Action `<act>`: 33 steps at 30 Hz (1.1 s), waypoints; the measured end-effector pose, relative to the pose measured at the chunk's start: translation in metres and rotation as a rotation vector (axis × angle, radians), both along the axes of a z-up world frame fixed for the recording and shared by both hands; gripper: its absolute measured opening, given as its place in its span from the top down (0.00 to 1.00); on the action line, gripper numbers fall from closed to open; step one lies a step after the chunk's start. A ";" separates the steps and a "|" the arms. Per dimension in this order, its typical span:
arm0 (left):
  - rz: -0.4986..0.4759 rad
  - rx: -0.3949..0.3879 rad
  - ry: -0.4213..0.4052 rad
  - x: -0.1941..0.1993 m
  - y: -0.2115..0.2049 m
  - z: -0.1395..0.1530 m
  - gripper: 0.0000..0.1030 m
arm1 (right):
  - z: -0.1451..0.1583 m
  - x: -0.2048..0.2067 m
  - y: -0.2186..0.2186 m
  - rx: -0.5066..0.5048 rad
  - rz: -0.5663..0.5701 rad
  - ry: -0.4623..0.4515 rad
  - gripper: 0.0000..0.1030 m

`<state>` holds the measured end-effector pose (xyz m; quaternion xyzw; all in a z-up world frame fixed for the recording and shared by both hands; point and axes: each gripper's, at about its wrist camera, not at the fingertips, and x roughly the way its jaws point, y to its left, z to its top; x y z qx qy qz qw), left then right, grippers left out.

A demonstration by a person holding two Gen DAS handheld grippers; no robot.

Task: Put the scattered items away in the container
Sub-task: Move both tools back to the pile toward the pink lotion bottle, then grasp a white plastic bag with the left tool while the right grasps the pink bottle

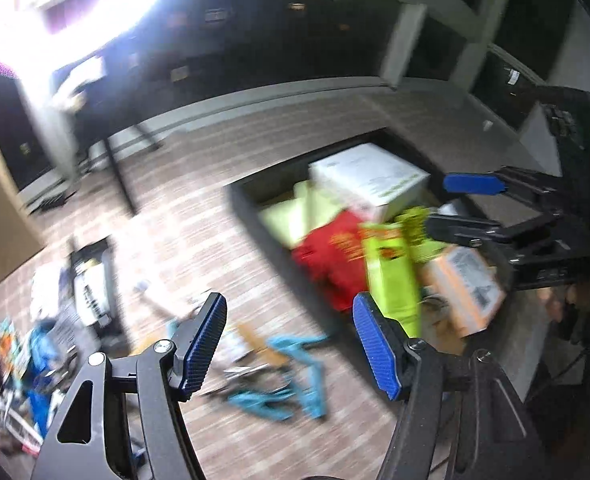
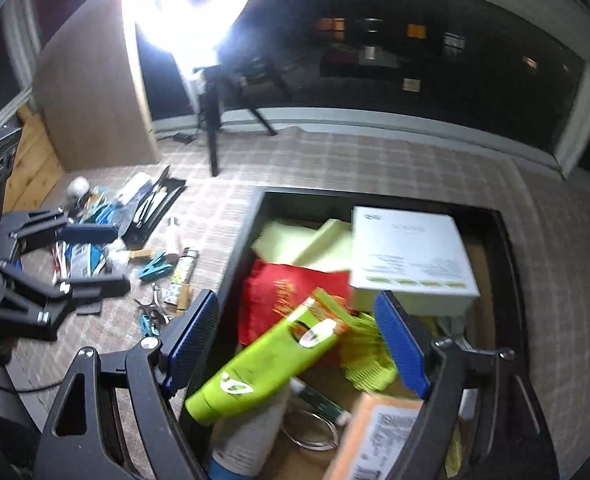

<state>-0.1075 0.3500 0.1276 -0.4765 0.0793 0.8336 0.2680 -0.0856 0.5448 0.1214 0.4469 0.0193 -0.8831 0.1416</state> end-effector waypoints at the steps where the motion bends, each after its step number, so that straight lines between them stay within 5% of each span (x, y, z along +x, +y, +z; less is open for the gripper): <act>1: 0.026 -0.011 -0.007 -0.002 -0.013 -0.005 0.43 | 0.000 -0.003 -0.006 -0.003 0.016 0.000 0.23; 9: 0.167 -0.081 -0.074 -0.025 -0.097 -0.032 0.54 | -0.007 -0.034 -0.079 -0.019 0.180 -0.045 0.25; 13: 0.192 -0.103 -0.100 -0.032 -0.119 -0.045 0.60 | -0.022 -0.053 -0.122 -0.002 0.282 -0.092 0.41; 21: 0.177 -0.127 -0.163 -0.043 -0.124 -0.073 0.64 | -0.063 -0.097 -0.177 0.051 0.368 -0.197 0.49; 33: 0.155 -0.152 -0.178 -0.059 -0.124 -0.086 0.63 | -0.107 -0.128 -0.198 0.100 0.380 -0.289 0.54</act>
